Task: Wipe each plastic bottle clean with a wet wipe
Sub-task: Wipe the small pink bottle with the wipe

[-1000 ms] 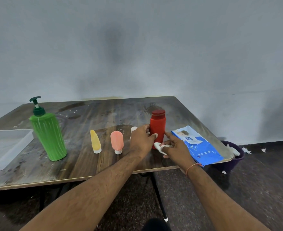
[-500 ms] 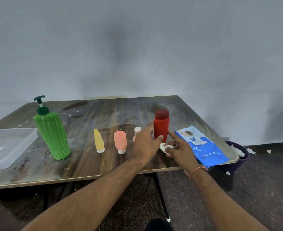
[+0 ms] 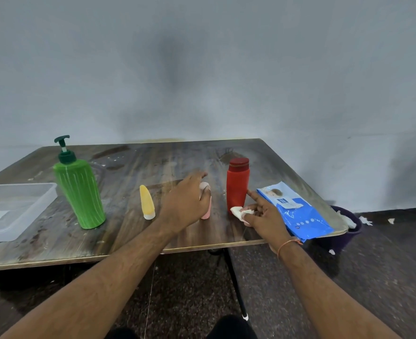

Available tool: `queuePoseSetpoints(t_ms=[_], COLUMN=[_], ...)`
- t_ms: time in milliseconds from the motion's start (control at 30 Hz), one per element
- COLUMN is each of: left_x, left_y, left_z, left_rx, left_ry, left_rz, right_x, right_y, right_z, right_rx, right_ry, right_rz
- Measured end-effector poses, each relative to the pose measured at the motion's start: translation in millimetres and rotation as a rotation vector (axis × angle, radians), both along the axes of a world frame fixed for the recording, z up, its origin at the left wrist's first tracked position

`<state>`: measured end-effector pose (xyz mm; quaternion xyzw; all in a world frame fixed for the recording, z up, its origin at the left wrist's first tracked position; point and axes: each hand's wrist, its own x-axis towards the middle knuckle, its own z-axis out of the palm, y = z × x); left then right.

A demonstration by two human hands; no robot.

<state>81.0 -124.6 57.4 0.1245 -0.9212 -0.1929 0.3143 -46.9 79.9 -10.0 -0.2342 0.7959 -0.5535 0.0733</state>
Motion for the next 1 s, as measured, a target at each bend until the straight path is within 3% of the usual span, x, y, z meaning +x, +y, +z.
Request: queuePoseSetpoints(t_ms=[167, 300, 500, 700, 867, 1000], left_x=[-6.4, 14.1, 82.2, 112.9, 109.5, 102.8], left_y=[-9.3, -20.9, -76.4, -116.9, -141.6, -149.5], left_z=[-3.3, -3.7, -33.9, -60.7, -64.6, -68.7], left_rx=[-0.062, 0.006, 0.489, 1.068, 1.081, 1.064], left_ry=[-0.041, 0.072, 0.29, 0.37, 0.363, 0.318], left_rz=[-0.031, -0.082, -0.258, -0.118, -0.048, -0.034], right_x=[6.1, 5.3, 22.1, 70.7, 109.1, 117.2], right_y=[1.0, 0.0, -1.4, -53.1, -112.1, -145.9], right_z=[3.5, -1.9, -7.7, -3.5, 4.4, 3.7], right_rx=[0.004, -0.054, -0.216, -0.277, -0.202, -0.202], right_ry=[0.006, -0.002, 0.058, 0.072, 0.149, 0.169], right_rz=[-0.018, -0.056, -0.024, 0.216, 0.449, 0.466])
